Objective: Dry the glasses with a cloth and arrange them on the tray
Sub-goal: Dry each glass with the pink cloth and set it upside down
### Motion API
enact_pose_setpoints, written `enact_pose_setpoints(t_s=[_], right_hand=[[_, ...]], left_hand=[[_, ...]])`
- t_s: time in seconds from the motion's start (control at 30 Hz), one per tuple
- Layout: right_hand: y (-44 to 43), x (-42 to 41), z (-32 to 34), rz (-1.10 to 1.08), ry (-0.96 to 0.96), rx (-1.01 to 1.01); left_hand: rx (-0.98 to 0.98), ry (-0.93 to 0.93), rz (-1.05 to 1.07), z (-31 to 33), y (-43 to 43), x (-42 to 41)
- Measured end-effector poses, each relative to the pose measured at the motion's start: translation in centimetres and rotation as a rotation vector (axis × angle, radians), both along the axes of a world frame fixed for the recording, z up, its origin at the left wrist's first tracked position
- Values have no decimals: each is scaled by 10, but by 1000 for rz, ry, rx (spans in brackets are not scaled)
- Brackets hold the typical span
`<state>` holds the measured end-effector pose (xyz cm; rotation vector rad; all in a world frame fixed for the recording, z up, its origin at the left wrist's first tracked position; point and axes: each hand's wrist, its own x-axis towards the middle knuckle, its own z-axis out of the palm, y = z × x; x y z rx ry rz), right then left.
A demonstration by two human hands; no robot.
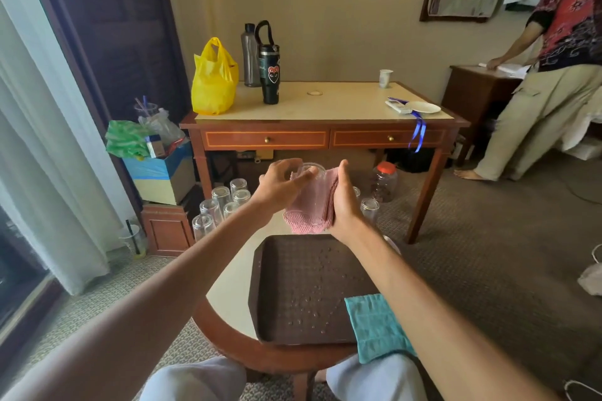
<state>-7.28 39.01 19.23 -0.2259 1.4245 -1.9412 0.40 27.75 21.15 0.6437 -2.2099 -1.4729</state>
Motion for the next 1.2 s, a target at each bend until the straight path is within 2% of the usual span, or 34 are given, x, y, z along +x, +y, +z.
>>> enact_pose_setpoints(t_s=[0.17,0.47,0.7,1.0,1.2], right_hand=[[-2,-2,1,-12,-69,-4],[11,-1,2,48,-155,-205],[16,-8,-1,74,-230,-270],[15,2,5,251,-202,-331],[9,0,4,137,-62,-287]], left_hand=[[201,-84,-60,9,1,4],[192,43,122,9,6,12],[180,162,208,9,12,14],[301,207,319,6,17,11],[352,247,301,11,29,12]])
